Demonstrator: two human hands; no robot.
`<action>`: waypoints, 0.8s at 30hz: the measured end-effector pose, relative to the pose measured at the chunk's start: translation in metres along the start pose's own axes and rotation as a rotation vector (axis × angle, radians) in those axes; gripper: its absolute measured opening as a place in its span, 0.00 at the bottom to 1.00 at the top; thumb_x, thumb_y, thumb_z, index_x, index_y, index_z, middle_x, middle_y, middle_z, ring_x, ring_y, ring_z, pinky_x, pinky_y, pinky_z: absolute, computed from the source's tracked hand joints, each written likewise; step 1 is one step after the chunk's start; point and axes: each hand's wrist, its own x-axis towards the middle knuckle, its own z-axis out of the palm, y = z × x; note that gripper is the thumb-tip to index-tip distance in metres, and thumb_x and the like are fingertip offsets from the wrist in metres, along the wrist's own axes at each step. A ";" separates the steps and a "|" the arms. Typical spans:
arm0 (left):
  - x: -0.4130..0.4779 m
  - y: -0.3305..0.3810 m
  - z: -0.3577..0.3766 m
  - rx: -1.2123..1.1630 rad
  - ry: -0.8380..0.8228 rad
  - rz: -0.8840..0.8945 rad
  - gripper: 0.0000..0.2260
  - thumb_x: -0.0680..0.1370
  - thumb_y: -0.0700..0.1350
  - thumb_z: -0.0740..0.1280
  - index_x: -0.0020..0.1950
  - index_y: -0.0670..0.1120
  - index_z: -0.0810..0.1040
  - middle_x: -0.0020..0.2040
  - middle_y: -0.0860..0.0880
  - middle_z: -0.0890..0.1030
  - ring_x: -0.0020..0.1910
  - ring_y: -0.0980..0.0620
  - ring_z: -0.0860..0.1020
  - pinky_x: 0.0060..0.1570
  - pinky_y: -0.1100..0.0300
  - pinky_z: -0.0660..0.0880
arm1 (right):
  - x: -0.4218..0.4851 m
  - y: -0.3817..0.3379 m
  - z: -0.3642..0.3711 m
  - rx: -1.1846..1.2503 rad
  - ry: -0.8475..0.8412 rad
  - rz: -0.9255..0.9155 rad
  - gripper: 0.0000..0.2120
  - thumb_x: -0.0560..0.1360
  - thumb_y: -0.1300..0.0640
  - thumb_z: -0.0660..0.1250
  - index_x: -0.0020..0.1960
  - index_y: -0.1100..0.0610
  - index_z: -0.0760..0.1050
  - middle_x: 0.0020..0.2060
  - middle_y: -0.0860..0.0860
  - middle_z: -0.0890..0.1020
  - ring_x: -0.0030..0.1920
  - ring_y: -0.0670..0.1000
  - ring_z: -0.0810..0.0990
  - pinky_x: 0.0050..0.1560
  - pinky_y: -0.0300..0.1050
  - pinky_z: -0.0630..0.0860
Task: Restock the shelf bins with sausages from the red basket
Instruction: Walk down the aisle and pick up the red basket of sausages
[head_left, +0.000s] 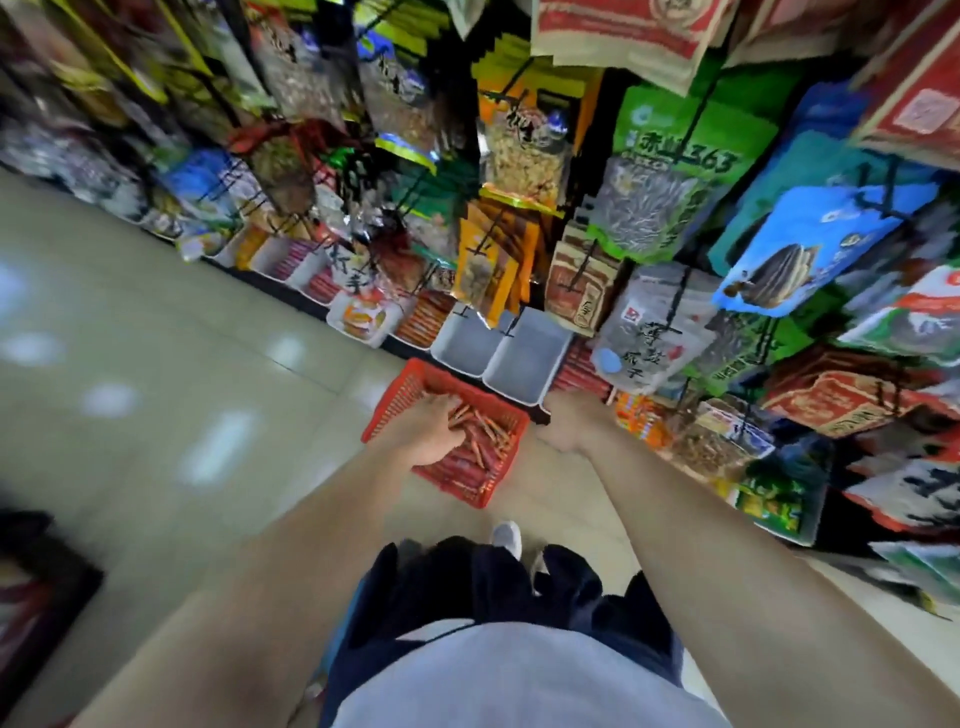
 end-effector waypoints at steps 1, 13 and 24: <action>-0.003 -0.008 0.002 -0.012 0.004 -0.020 0.21 0.77 0.53 0.66 0.68 0.45 0.74 0.64 0.41 0.78 0.59 0.41 0.78 0.56 0.50 0.75 | 0.002 -0.003 0.001 -0.010 -0.003 -0.009 0.23 0.68 0.41 0.64 0.59 0.51 0.77 0.57 0.57 0.81 0.56 0.61 0.80 0.53 0.52 0.79; 0.049 -0.094 -0.014 0.049 -0.079 0.012 0.22 0.79 0.54 0.64 0.70 0.47 0.69 0.64 0.43 0.75 0.59 0.42 0.77 0.58 0.49 0.75 | 0.052 -0.074 0.019 0.038 -0.010 0.013 0.22 0.75 0.40 0.62 0.59 0.56 0.76 0.57 0.57 0.79 0.56 0.60 0.77 0.52 0.50 0.76; 0.269 -0.250 0.063 0.241 -0.174 0.213 0.23 0.78 0.57 0.64 0.70 0.49 0.68 0.64 0.43 0.75 0.60 0.40 0.77 0.58 0.46 0.75 | 0.288 -0.138 0.203 0.259 0.007 0.215 0.21 0.66 0.35 0.66 0.48 0.50 0.72 0.50 0.50 0.82 0.53 0.58 0.81 0.49 0.52 0.79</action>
